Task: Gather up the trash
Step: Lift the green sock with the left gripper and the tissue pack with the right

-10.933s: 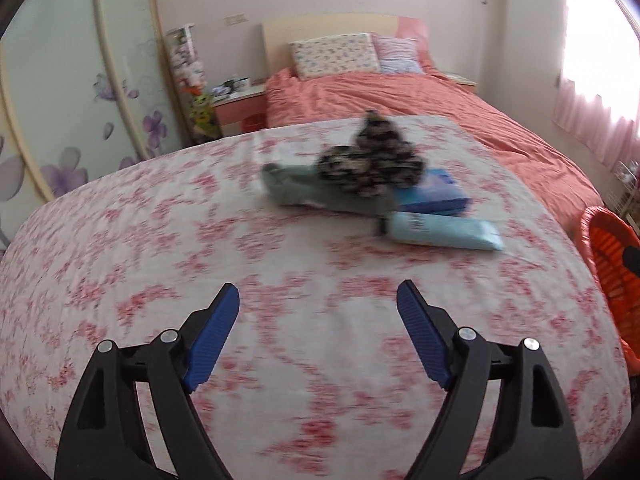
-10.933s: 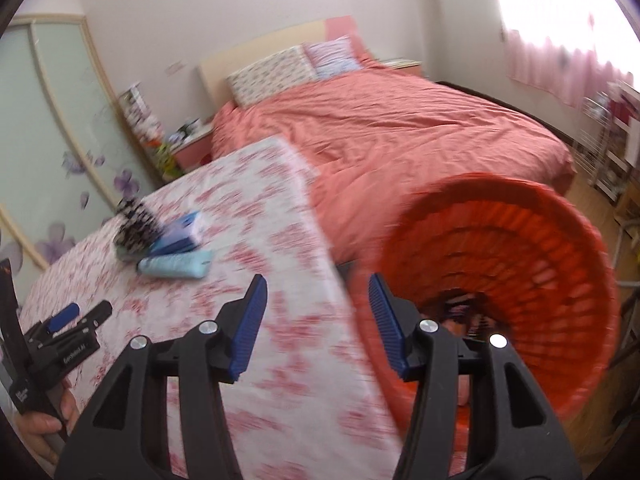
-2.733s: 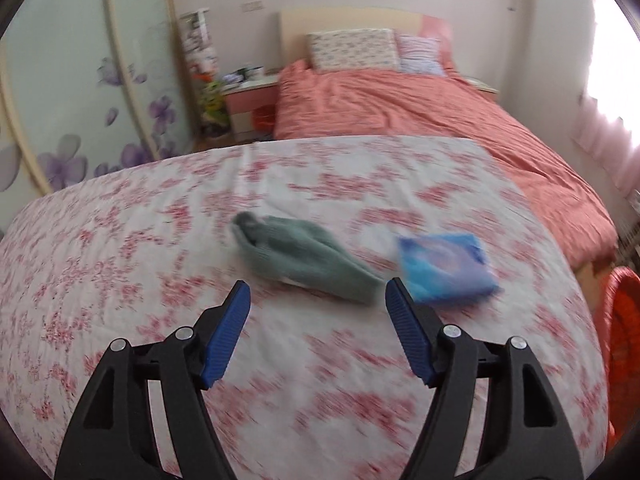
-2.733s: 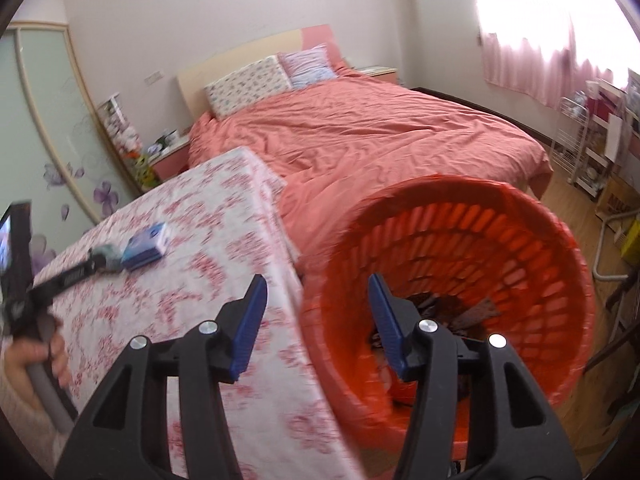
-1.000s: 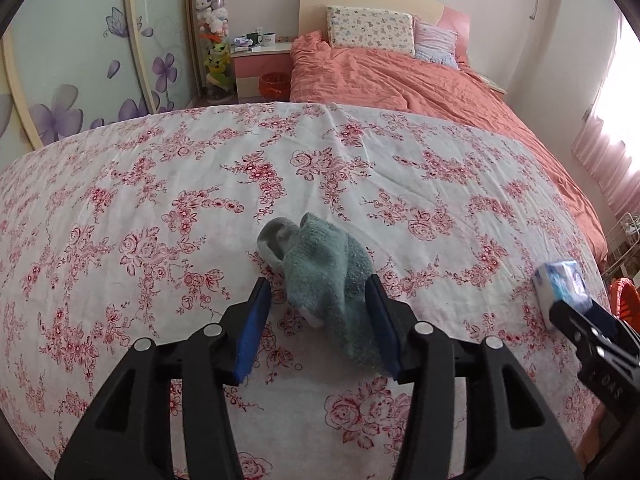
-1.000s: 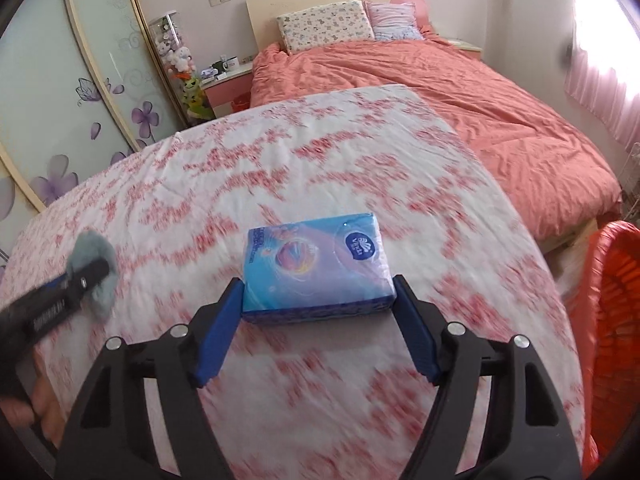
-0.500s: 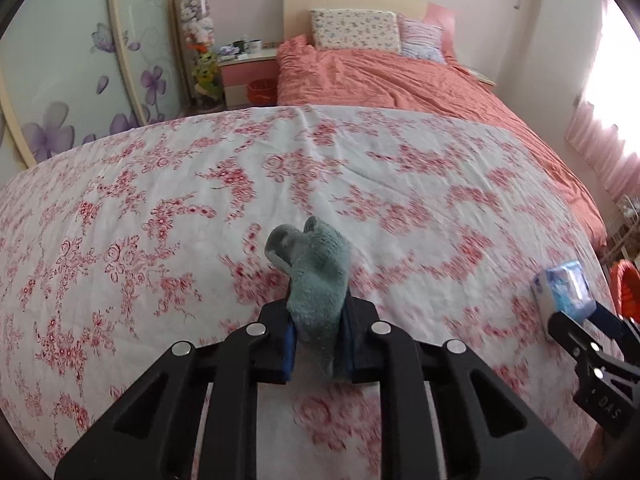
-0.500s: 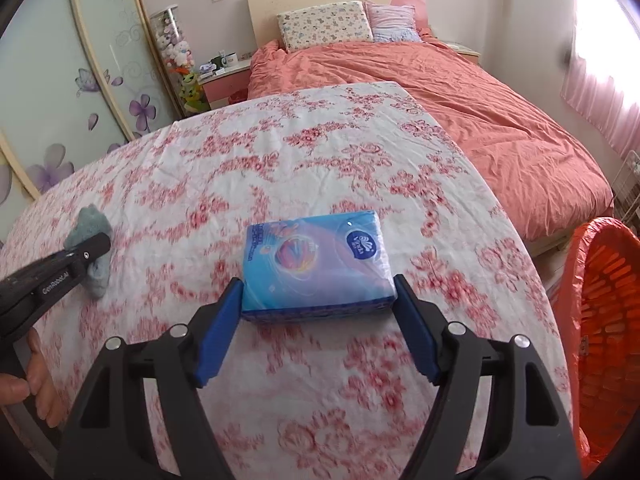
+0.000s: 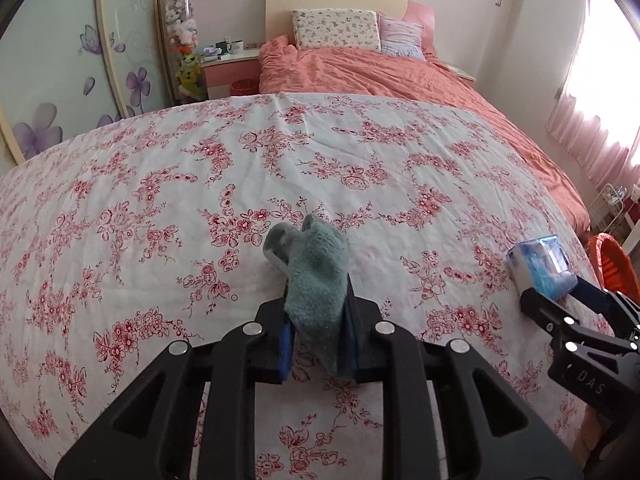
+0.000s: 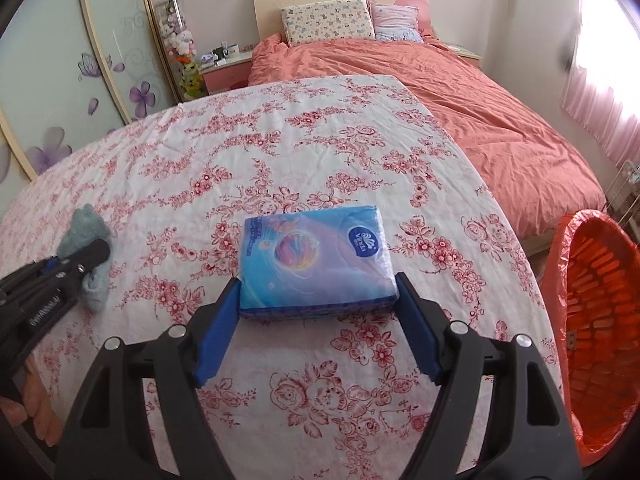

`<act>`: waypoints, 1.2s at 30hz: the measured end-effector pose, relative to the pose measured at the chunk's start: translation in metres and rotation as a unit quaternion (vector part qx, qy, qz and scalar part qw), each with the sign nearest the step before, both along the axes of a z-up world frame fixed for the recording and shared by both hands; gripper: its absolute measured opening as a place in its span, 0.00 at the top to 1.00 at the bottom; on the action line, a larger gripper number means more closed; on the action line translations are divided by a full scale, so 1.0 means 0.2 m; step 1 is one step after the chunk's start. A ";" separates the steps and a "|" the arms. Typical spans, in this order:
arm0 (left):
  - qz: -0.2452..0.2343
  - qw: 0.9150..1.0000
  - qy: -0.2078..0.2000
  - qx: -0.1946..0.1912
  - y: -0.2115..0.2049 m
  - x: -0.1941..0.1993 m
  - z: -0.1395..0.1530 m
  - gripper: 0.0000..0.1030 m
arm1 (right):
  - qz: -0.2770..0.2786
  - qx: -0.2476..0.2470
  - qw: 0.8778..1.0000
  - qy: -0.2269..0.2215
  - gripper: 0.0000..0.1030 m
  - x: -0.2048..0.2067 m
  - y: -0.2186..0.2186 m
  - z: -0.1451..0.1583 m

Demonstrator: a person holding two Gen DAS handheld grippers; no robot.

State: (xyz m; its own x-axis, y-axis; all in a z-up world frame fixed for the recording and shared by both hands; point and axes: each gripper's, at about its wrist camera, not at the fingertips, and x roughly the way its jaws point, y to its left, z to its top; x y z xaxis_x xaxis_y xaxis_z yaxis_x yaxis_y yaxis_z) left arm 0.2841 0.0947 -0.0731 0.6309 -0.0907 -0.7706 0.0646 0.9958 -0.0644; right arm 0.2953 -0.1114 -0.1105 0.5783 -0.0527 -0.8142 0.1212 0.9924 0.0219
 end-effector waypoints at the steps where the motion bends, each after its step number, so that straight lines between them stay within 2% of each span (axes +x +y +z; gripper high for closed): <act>1: 0.000 1.000 0.000 -0.003 0.01 0.00 0.00 0.80 | 0.000 -0.004 1.000 0.001 0.28 0.00 0.01 0.00; 19: 0.005 1.000 0.000 -0.021 0.04 -0.01 0.00 0.80 | 0.000 -0.001 1.000 0.001 0.27 0.00 0.00 0.00; 36: 0.005 1.000 0.001 -0.007 0.01 0.00 0.00 0.79 | 0.000 -0.001 1.000 0.001 0.26 0.00 0.00 0.00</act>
